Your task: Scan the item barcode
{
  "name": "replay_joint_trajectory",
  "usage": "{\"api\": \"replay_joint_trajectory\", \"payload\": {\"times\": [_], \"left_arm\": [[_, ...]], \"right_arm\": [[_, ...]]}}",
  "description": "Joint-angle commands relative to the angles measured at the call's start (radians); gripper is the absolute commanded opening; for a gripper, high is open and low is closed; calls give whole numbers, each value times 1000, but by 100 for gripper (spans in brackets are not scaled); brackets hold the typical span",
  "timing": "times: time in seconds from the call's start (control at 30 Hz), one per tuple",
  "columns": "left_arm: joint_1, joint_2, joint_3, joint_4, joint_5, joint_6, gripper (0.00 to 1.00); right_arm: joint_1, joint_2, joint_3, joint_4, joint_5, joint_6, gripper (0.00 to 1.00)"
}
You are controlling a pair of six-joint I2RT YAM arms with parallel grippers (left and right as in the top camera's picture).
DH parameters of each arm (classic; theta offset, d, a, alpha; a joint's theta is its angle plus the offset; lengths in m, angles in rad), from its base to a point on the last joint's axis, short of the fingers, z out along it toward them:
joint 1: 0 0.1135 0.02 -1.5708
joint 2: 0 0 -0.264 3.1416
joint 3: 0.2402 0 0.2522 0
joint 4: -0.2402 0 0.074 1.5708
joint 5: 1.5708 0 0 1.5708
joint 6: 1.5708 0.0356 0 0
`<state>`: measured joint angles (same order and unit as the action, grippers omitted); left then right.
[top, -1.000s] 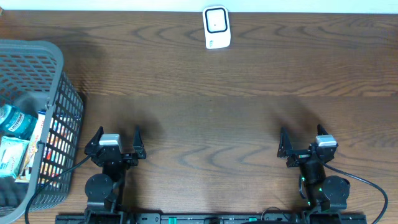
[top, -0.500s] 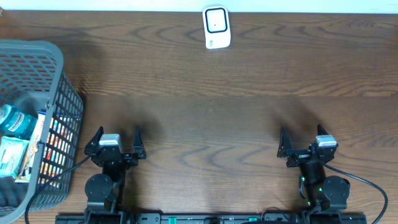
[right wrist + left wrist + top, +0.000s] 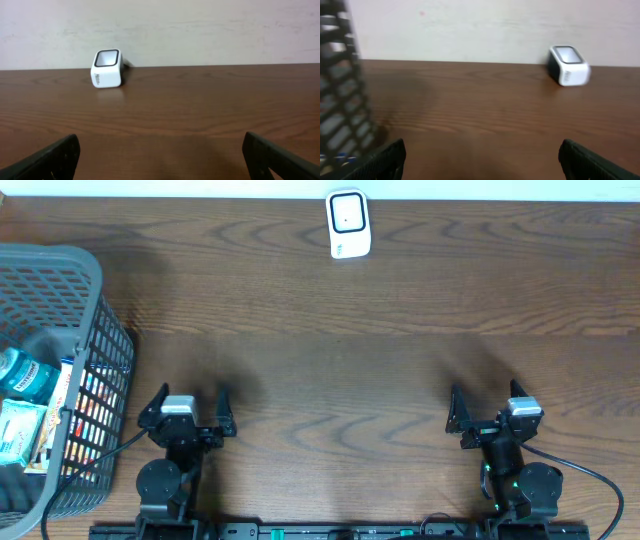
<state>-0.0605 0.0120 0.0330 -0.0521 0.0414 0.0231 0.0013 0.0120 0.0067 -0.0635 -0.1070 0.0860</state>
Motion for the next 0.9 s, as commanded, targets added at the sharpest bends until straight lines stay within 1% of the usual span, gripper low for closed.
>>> {"api": "replay_joint_trajectory", "payload": {"times": [0.0,0.13,0.2,0.33,0.43,0.63,0.87], "left_arm": [[4,-6,44,-24,114,-25,98],[4,10,149,-100,130,-109,98],[4,27,220,-148,155,-111,98],[4,100,364,-226,150,-109,98],[4,190,456,-259,150,-109,98],[4,399,592,-263,152,-111,98],[4,652,820,-370,238,-111,98]], "right_arm": [[3,-1,-1,-5,11,-13,99],[3,-1,-1,-5,11,-13,99],[3,-1,-1,-5,12,-13,99],[3,-1,-1,-5,11,-13,99],[3,-1,-1,-5,11,-13,99],[3,-1,-1,-5,11,-13,99],[3,-1,-1,-5,11,-13,99]]}}
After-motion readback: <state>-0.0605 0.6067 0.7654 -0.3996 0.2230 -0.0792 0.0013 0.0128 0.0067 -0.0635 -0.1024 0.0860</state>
